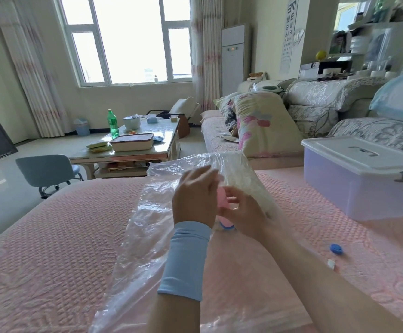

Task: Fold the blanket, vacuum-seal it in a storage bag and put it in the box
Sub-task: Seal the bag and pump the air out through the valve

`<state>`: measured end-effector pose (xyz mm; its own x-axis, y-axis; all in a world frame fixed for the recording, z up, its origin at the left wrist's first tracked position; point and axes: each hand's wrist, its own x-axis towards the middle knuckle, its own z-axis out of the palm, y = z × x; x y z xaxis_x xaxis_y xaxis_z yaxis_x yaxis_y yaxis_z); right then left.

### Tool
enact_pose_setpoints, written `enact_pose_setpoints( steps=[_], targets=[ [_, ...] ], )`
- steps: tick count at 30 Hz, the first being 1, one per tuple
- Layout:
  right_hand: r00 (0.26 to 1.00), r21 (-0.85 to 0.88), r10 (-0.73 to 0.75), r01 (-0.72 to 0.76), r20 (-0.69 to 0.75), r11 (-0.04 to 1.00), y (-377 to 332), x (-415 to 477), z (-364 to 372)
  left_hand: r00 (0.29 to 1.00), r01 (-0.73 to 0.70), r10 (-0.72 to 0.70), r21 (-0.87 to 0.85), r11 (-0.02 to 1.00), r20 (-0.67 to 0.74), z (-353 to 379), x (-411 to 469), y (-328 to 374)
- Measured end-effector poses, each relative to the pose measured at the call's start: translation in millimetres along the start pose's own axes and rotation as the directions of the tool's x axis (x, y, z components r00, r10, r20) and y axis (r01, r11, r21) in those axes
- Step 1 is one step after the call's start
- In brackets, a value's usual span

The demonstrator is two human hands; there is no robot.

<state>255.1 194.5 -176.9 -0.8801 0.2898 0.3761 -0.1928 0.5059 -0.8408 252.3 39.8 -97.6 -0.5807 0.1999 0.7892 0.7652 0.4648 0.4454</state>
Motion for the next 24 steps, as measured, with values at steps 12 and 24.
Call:
enact_pose_setpoints(
  steps=[12, 24],
  targets=[
    [1.0, -0.014, -0.002, 0.002, 0.007, 1.0, -1.1, -1.8, 1.5, 0.976, 0.116, -0.094, -0.104, 0.988, 0.194, 11.9, -10.1, -9.6],
    [1.0, -0.014, -0.005, 0.005, -0.012, 1.0, -0.4, -1.6, 0.8, 0.998, 0.022, -0.016, -0.083, 0.996, 0.063, 6.9, -5.0, -2.6]
  ],
)
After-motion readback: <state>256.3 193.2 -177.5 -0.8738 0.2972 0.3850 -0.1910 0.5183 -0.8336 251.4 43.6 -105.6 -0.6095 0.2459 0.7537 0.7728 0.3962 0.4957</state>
